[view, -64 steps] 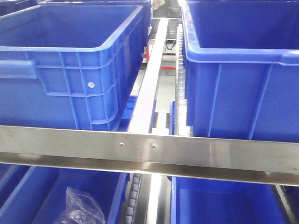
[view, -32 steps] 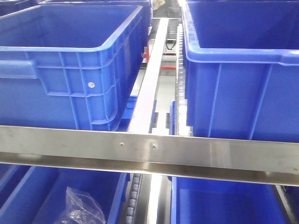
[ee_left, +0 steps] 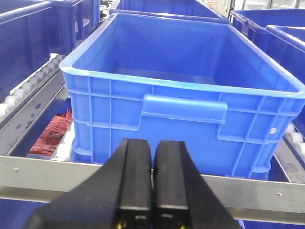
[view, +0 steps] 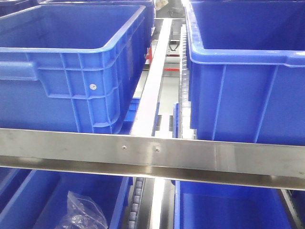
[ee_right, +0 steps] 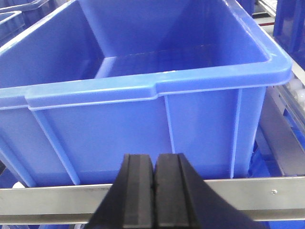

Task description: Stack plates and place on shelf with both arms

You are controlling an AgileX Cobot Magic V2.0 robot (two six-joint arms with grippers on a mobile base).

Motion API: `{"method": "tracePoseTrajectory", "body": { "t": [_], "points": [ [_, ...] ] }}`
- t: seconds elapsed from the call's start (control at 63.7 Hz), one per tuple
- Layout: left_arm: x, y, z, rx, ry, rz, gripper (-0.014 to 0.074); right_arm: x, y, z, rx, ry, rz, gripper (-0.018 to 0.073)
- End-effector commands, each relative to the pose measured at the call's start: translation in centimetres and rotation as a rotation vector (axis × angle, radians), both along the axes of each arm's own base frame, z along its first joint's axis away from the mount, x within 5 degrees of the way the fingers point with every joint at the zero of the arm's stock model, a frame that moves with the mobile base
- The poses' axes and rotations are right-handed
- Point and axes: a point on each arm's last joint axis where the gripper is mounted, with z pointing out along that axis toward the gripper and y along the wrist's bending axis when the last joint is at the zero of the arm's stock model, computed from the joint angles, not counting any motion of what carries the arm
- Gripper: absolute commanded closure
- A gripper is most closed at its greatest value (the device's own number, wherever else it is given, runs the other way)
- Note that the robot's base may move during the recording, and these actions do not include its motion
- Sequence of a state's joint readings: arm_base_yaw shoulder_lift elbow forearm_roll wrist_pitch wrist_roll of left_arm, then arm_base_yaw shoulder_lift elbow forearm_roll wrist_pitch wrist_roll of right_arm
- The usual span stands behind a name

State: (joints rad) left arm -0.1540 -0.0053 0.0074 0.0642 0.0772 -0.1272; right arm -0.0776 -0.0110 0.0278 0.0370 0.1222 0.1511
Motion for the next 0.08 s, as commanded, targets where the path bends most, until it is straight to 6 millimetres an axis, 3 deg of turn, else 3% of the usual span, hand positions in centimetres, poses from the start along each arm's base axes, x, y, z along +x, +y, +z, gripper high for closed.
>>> {"method": "tracePoseTrajectory", "body": {
  "t": [0.0, 0.063],
  "points": [
    [-0.20, -0.02, 0.82, -0.026, -0.101, -0.006, 0.0500, -0.13, -0.02, 0.80, -0.018, -0.099, -0.004, 0.0504],
    [-0.20, -0.02, 0.82, -0.026, -0.101, -0.006, 0.0500, -0.13, -0.02, 0.80, -0.018, -0.099, -0.004, 0.0504]
  ]
}}
